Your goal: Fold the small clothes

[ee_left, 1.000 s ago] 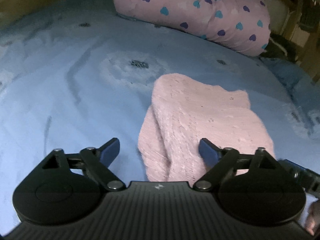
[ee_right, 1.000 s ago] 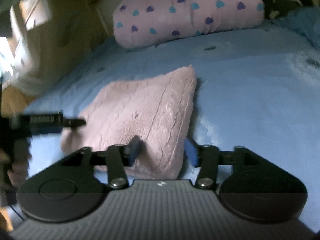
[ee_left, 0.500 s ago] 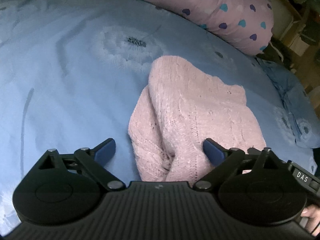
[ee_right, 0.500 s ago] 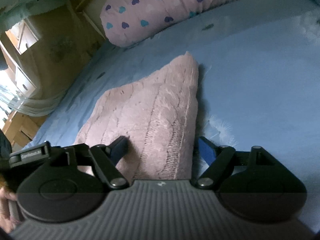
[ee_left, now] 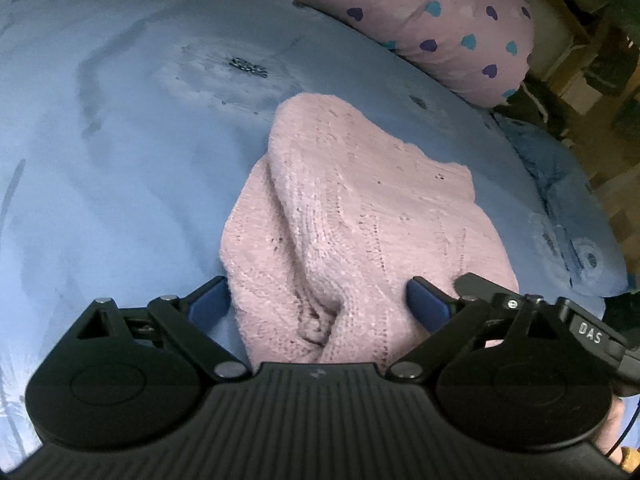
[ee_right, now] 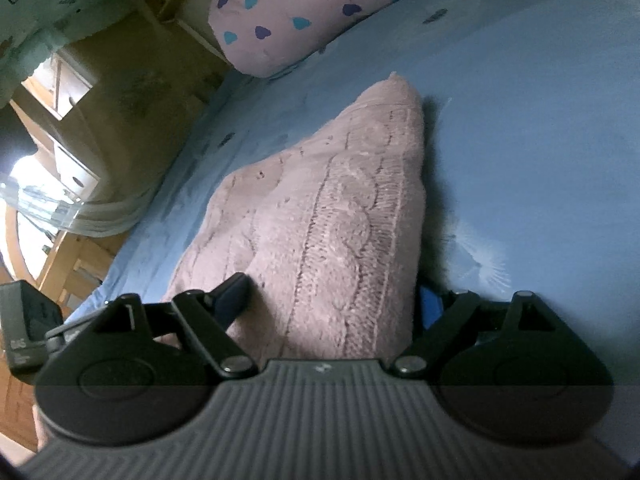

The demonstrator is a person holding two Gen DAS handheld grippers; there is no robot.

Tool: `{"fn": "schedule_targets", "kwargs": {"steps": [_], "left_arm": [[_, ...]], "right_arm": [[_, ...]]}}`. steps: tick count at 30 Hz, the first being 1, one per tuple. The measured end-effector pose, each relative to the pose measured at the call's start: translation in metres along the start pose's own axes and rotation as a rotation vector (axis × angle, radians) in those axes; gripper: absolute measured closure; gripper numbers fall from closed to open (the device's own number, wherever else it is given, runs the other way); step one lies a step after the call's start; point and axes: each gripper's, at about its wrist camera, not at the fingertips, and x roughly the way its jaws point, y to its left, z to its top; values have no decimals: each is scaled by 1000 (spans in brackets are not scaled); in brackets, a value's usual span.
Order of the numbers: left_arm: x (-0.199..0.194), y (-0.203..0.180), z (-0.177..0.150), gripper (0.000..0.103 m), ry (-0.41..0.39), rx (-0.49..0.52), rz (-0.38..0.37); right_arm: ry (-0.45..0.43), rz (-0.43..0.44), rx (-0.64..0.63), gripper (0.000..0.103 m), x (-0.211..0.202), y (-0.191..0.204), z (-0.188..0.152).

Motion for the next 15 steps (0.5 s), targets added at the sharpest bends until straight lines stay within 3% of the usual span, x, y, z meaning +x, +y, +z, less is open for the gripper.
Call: {"fn": "schedule_targets", "kwargs": {"steps": [2, 4, 7, 10, 15], "left_arm": [[1, 0, 0, 10, -3, 7, -13], [0, 1, 0, 25, 0, -5, -56], [-1, 4, -1, 37, 7, -57, -96], [-7, 2, -2, 47, -8, -44, -111], [-19, -3, -5, 51, -10, -42, -138]], "right_arm": [[2, -1, -14, 20, 4, 3, 0], [7, -4, -19, 32, 6, 4, 1], [7, -5, -4, 44, 3, 4, 4], [-4, 0, 6, 51, -3, 5, 2], [-28, 21, 30, 55, -17, 14, 4]]}}
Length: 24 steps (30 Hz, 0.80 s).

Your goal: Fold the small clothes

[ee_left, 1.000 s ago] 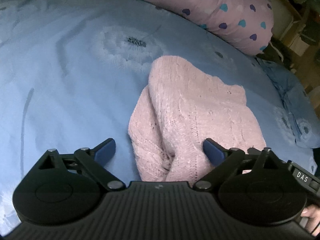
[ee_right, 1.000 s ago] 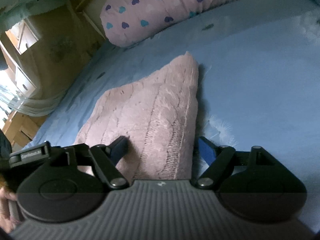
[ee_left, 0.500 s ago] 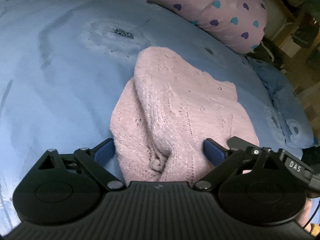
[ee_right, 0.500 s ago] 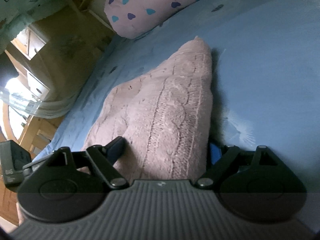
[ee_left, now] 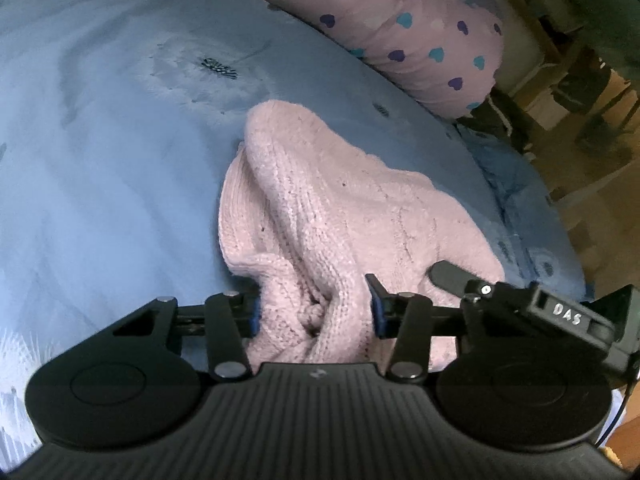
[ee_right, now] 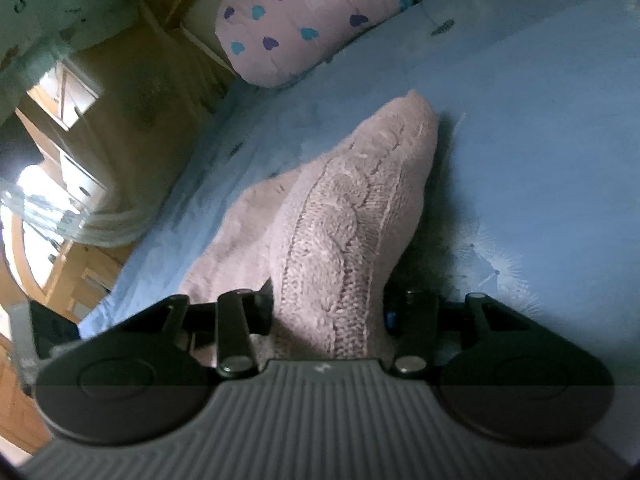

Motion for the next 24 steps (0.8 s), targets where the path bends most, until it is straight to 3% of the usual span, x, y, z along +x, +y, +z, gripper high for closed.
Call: {"fn": "schedule_targets", "kwargs": {"steps": [4, 9, 19, 24], "left_arm": [[-9, -11, -10, 51, 43, -23, -39], [-18, -42, -35, 51, 99, 20, -56], [-36, -109, -103, 51, 197, 88, -117], [-34, -126, -138, 50, 208, 184, -28]], "right_arm": [[3, 32, 25, 55, -20, 8, 5], [27, 5, 8, 55, -55, 12, 1], [46, -52, 47, 55, -150, -19, -31], [57, -157, 0, 53, -184, -35, -57]]}}
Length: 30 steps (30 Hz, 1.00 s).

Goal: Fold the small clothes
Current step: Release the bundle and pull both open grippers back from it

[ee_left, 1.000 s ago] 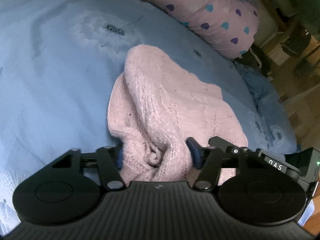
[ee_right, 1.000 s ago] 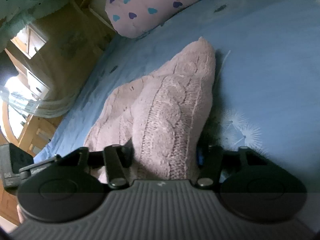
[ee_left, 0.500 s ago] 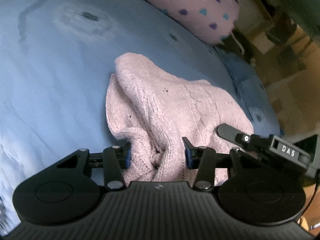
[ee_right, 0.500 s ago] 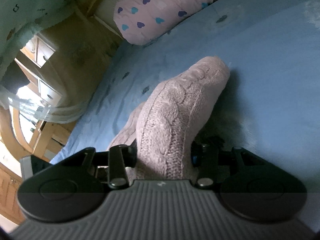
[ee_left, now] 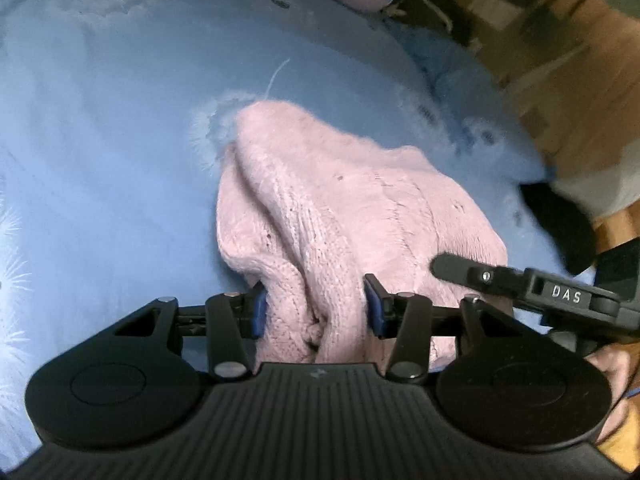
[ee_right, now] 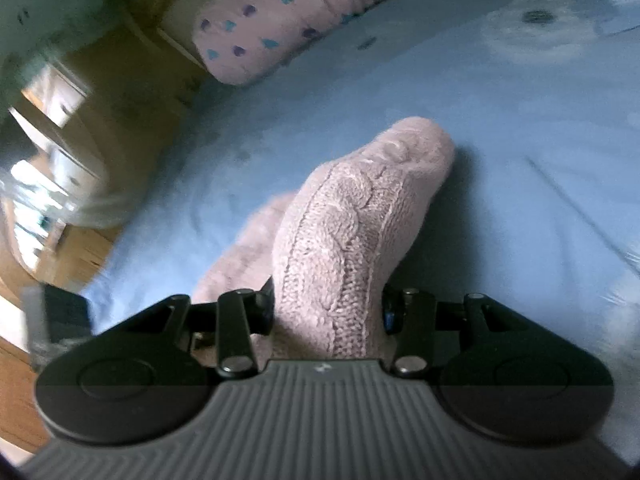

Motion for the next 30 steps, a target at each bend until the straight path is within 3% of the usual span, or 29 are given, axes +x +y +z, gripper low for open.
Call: {"fn": "schedule_targets", "kwargs": {"steps": [4, 10, 20, 26, 30], "left_arm": [[-2, -10, -10, 44, -20, 52, 65], [-19, -30, -16, 39, -72, 155, 177], [-49, -46, -45, 33, -186, 235, 317], [-35, -37, -53, 24, -203, 245, 353], [-37, -39, -59, 23, -217, 218, 344]], "right_arm": [[23, -103, -64, 45, 7, -12, -26], [-67, -117, -88, 44, -13, -10, -40], [-184, -195, -214, 44, -49, 11, -67], [-175, -217, -202, 44, -41, 2, -82], [-170, -206, -176, 44, -31, -8, -85]]}}
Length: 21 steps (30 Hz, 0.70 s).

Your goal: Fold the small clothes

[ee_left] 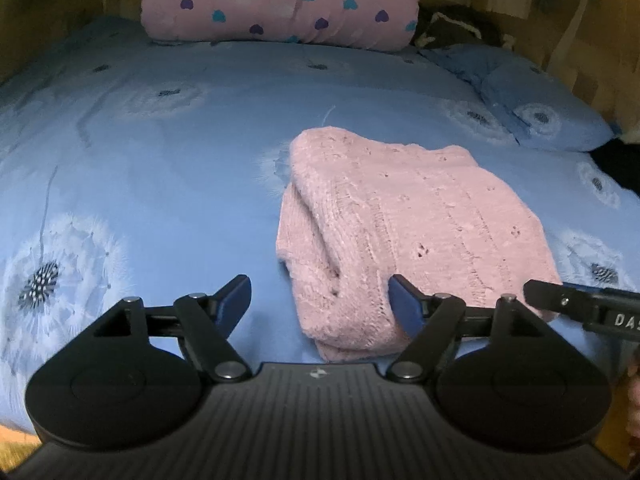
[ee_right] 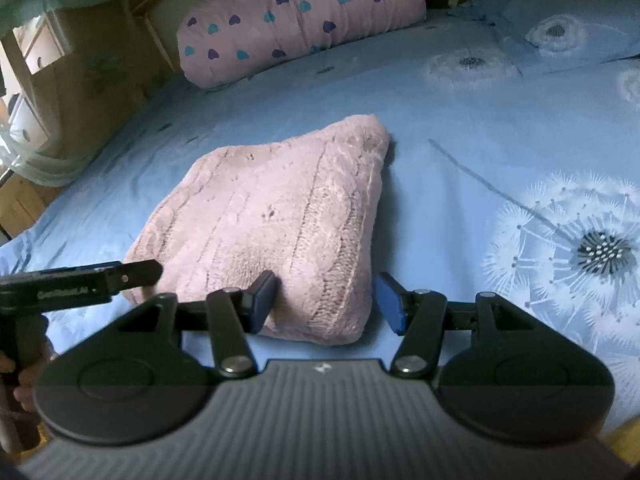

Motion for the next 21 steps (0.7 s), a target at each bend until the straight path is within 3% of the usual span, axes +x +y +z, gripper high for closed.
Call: {"fn": "schedule_targets", "kwargs": {"steps": [6, 8, 12, 18, 21], "left_arm": [[-19, -12, -13, 22, -4, 29, 23], [-25, -15, -21, 16, -2, 13, 25], [-28, -23, -37, 8, 0, 1, 55], [-11, -31, -54, 5, 54, -16, 124], [-3, -36, -60, 2, 78, -6, 145]], "right_arm": [[-57, -49, -66, 44, -19, 13, -8], [-79, -66, -104, 44, -27, 20, -12], [-114, -100, -172, 27, -39, 32, -24], [-101, -145, -214, 25, -38, 35, -45], [-87, -180, -212, 17, -33, 31, -56]]}}
